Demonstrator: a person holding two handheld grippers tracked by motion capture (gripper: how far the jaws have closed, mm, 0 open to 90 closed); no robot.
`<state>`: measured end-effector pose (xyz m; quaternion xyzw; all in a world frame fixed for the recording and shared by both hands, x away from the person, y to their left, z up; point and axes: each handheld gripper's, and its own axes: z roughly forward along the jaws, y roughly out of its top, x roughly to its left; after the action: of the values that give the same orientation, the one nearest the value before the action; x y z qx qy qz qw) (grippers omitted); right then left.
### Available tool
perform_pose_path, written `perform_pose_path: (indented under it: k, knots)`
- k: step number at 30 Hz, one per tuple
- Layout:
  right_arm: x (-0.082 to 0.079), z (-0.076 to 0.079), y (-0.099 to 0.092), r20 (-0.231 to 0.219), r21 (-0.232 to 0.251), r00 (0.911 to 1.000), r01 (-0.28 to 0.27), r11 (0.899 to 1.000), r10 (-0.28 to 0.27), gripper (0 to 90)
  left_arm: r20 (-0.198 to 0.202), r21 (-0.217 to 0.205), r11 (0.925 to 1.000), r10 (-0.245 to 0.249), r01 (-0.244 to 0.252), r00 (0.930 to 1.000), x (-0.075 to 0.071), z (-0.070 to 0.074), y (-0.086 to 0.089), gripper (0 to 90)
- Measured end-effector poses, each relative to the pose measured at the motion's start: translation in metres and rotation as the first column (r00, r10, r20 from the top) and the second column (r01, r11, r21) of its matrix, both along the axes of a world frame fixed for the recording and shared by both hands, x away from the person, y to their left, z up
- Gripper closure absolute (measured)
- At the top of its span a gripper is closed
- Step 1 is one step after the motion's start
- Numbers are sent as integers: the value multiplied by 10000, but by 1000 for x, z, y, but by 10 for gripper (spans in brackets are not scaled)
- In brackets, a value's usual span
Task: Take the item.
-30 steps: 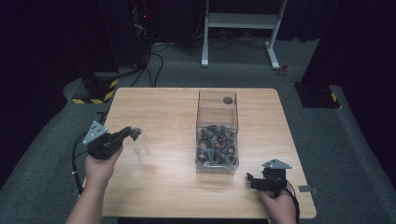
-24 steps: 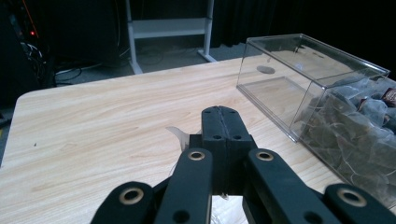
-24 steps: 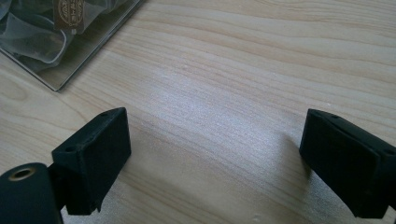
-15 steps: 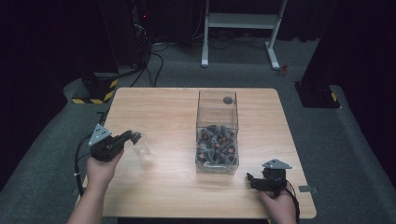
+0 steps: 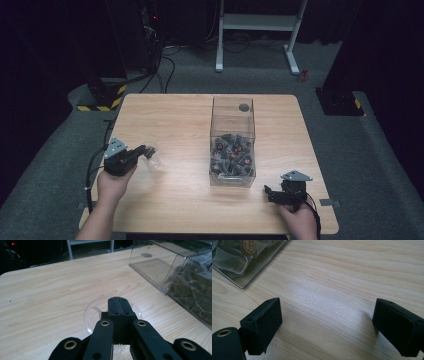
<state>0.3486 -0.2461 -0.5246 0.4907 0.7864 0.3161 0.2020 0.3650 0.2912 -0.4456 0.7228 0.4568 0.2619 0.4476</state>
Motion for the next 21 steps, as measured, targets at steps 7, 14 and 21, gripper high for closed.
perform_pose_path:
  k: [7,14,21]
  knots:
    - [0,0,0,-9,8,10000,14,10000,-14,88,-203,-8,10000,98,-99,9997,2,-6,-2,889]
    - [0,0,0,-10,8,10000,13,10000,-13,89,36,-421,9990,137,-136,9999,2,1,1,640]
    - [0,0,0,-9,10,10000,13,10000,-13,89,394,-676,9975,225,-198,9990,-2,12,1,462]
